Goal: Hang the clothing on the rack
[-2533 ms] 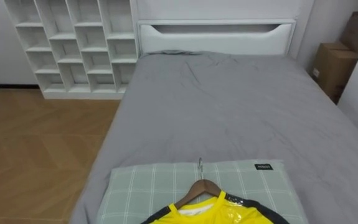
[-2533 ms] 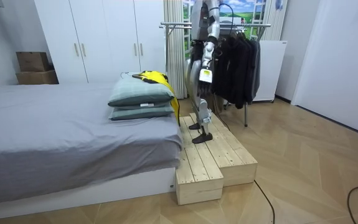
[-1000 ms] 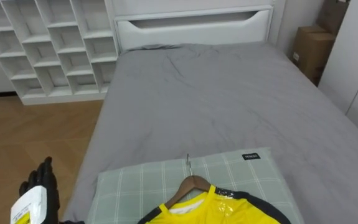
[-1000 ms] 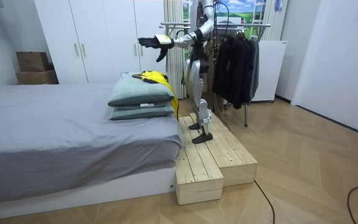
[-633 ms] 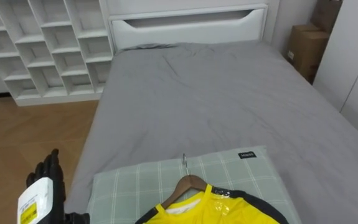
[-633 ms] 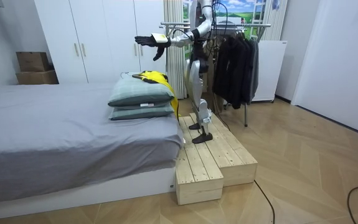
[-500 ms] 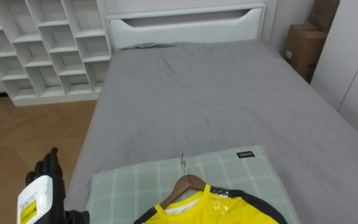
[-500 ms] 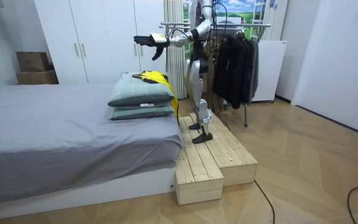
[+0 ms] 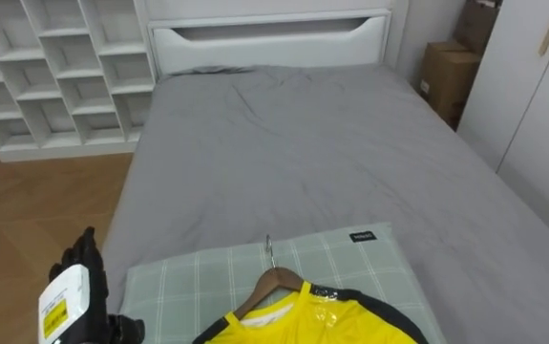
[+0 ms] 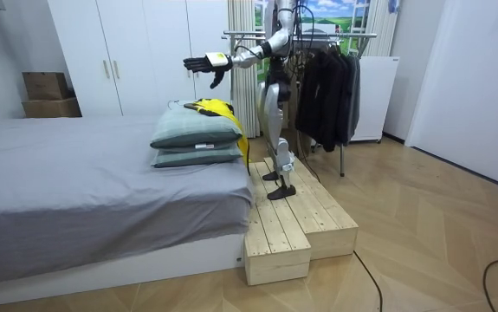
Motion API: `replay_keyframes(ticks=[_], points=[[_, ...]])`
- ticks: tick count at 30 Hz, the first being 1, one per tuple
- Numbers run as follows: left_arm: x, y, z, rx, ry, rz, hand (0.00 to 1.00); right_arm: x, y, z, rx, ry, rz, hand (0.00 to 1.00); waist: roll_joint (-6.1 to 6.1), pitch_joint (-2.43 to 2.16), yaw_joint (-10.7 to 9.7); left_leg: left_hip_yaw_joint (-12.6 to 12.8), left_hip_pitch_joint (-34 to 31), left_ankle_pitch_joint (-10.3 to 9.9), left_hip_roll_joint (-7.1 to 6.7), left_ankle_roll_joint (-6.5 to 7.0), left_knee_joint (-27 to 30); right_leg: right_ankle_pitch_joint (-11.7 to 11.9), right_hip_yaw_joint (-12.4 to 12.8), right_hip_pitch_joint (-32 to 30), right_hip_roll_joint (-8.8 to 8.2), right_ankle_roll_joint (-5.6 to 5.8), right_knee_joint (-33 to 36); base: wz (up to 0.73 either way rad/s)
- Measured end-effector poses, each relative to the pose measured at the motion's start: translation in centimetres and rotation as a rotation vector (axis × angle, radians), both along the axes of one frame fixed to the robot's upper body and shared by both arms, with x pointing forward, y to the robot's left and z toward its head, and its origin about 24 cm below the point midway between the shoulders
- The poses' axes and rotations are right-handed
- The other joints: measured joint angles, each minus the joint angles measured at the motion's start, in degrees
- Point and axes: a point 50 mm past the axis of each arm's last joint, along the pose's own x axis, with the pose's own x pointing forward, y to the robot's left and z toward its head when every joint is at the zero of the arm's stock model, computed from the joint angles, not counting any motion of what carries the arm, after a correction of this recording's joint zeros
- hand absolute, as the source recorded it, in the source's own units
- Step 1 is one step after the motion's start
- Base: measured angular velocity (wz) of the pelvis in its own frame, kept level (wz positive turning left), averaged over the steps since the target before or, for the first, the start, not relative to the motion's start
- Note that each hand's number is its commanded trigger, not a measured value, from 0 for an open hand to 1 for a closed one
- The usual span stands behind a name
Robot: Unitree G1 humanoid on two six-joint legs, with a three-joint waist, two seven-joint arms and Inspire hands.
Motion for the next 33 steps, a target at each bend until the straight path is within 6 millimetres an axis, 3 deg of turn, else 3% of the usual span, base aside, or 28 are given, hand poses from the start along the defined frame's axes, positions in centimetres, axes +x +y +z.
replay_keyframes(ticks=[10,14,23,33], points=[[2.9,-1.2,0.1,-0.017,0.026,-0.058,0.0,2.1,0.2,0.0,-0.008,-0.061,0.024,0.0,0.19,0.42,-2.05,0.2,-2.52,0.19,0.02,0.17,0.46,0.04,0.11,-2.82,-0.07,0.03,0.95,0.0],[3.8,-1.5,0.2,-0.008,0.033,-0.08,0.0,3.8,0.2,0.1,-0.006,-0.119,0.039,0.0,0.88,0.98,-2.9,1.25,-3.51,0.2,0.22,0.19,0.97,0.05,0.78,-4.36,0.0,0.05,1.69,-0.09],[5.8,-2.9,1.1,0.006,0.004,-0.156,0.0,7.0,0.7,0.3,-0.003,-0.244,-0.051,0.0,1.65,0.95,-3.15,1.92,-7.8,0.25,0.87,0.25,2.22,0.21,1.5,-9.24,0.44,-0.06,3.67,-0.05],[5.6,-3.2,-0.7,-0.016,0.117,-0.191,0.0,8.2,0.8,0.5,0.014,-0.321,-0.115,0.0,2.63,1.48,-4.53,2.69,-9.43,0.32,1.08,0.3,2.37,0.41,2.06,-11.11,0.55,-0.07,3.85,-0.03]])
